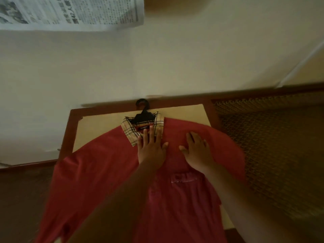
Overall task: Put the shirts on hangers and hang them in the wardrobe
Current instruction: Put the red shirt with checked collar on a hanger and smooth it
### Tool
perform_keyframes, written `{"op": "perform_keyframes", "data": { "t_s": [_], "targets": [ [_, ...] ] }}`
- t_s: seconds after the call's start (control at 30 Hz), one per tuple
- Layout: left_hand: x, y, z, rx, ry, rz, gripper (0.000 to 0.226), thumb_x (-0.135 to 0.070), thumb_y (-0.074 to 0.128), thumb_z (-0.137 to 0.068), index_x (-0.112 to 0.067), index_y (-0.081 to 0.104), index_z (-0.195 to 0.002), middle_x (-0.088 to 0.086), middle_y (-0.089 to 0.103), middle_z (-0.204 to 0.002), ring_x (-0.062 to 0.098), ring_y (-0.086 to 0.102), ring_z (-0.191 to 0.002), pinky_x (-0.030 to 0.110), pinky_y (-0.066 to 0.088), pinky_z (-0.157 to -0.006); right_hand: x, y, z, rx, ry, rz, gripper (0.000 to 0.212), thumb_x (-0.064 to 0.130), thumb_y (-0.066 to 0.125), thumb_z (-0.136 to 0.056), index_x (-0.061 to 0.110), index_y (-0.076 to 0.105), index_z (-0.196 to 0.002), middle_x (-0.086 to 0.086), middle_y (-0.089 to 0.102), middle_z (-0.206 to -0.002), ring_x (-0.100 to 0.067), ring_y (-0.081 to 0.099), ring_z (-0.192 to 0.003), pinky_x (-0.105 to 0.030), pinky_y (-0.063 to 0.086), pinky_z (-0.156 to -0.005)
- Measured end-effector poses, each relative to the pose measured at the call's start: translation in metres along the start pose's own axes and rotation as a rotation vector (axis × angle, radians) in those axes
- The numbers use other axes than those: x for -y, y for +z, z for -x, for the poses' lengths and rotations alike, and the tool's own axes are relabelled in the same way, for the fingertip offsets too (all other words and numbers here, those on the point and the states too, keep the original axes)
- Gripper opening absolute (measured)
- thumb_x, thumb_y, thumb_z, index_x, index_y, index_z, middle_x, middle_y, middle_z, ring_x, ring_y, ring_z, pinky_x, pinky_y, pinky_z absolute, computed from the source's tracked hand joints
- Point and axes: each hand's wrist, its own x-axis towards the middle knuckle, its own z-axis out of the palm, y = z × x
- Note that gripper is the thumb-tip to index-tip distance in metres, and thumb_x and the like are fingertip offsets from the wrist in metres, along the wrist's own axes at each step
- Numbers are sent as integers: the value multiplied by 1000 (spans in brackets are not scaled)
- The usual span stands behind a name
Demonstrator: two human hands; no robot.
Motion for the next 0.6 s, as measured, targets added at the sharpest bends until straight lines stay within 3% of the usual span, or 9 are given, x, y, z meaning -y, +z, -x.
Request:
{"op": "perform_keyframes", "data": {
  "t_s": [0.07,0.2,0.3,0.4,0.5,0.57,0.6],
  "targets": [
    [-4,-4,-1,-6,-19,-19,64,-55,13,-99,-29,-11,-152,2,-18,-159,25,-21,-145,47,-9,-118,-17,-10,7,-8,-9,-73,58,45,29,-101,17,20,-152,-5,15,-160,-22,9,-148,-48,8,-117],
    [-46,5,43,-26,20,-32,65,-55,7,-97,-26,-13,-151,4,-22,-158,25,-25,-144,47,-15,-115,-69,3,45,-339,201,-86,50,31,42,-99,9,39,-143,-17,33,-152,-34,29,-141,-53,21,-112],
    [-83,24,73,41,31,-41,70,-60,-6,-89,-28,-13,-151,3,-17,-160,25,-19,-146,47,-11,-116,-103,21,56,-296,268,-110,53,34,41,-98,7,39,-144,-21,35,-149,-36,34,-137,-55,30,-107],
    [-95,26,56,68,-3,-38,65,-60,6,-96,-31,-10,-151,2,-15,-160,24,-17,-146,46,-9,-118,-127,18,37,-245,136,-118,56,39,36,-100,9,32,-147,-18,32,-151,-33,32,-139,-50,33,-107],
    [-98,16,52,71,-44,-25,64,-57,11,-98,-29,-7,-152,2,-12,-161,24,-13,-147,46,-3,-119,-147,4,26,-300,135,-481,60,37,40,-100,5,26,-149,-18,30,-152,-32,30,-140,-43,28,-114],
    [-111,16,66,28,-63,12,63,-56,11,-98,-28,-4,-153,2,-9,-161,24,-12,-147,46,-4,-119,-164,-3,33,-311,434,-809,61,40,41,-100,4,29,-148,-18,33,-151,-32,34,-138,-41,27,-115],
    [-121,20,78,19,-53,22,63,-55,11,-98,-28,-4,-153,2,-9,-161,23,-13,-147,45,-5,-118,-171,-5,39,-191,587,-974,61,43,40,-100,5,32,-147,-17,35,-151,-32,36,-136,-41,28,-114]
  ]
}}
